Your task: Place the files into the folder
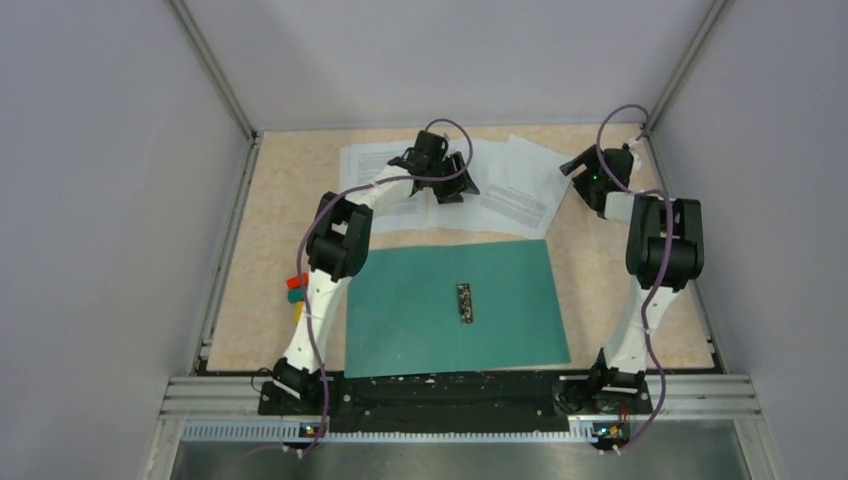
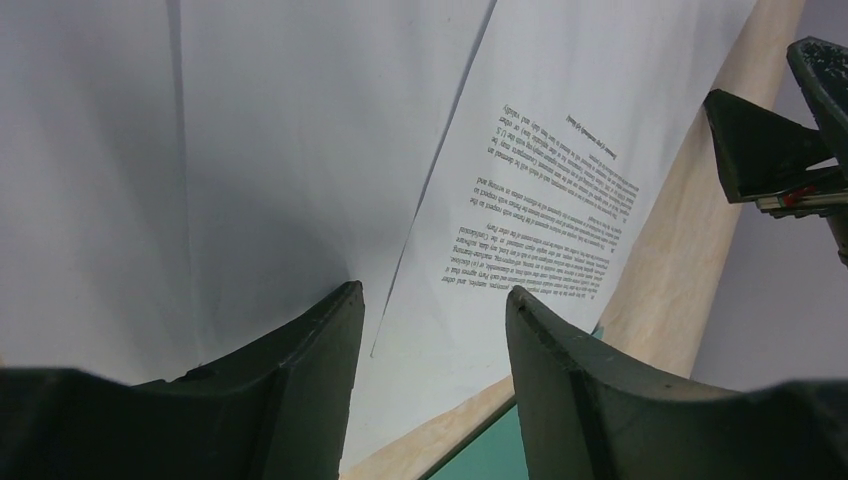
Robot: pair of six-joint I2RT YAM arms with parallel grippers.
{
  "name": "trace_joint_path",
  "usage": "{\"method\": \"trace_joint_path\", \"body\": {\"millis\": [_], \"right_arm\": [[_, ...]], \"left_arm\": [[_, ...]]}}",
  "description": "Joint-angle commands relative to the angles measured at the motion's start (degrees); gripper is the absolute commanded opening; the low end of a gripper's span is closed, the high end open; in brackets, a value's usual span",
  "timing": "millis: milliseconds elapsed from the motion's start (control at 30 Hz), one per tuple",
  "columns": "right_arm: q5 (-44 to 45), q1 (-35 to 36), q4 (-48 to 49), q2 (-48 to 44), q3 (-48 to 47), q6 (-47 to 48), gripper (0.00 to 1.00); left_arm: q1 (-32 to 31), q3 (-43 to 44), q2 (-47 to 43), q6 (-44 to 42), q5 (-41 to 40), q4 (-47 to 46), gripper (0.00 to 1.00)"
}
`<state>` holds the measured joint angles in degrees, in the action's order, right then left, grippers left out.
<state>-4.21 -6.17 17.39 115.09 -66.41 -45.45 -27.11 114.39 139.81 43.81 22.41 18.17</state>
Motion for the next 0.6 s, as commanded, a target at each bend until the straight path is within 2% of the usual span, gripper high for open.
{"method": "trace_joint_path", "body": {"millis": [0, 300, 567], "right_arm": [[-0.67, -0.15, -2.48, 3.99, -5.33, 1.69, 0.84], [-6.22, 2.38, -3.35, 8.69, -9.43, 1.3, 0.74], [-10.02, 2.75, -1.31, 7.45, -7.62, -0.54, 0.66]], "left_arm": [[-0.06, 2.76, 0.82, 1.25, -2.05, -0.37, 0.59], [-0.07, 5.23, 3.23, 2.2, -1.36, 0.5, 0.56], [-0.09, 5.23, 3.23, 2.01, -1.32, 1.55, 0.54]]}}
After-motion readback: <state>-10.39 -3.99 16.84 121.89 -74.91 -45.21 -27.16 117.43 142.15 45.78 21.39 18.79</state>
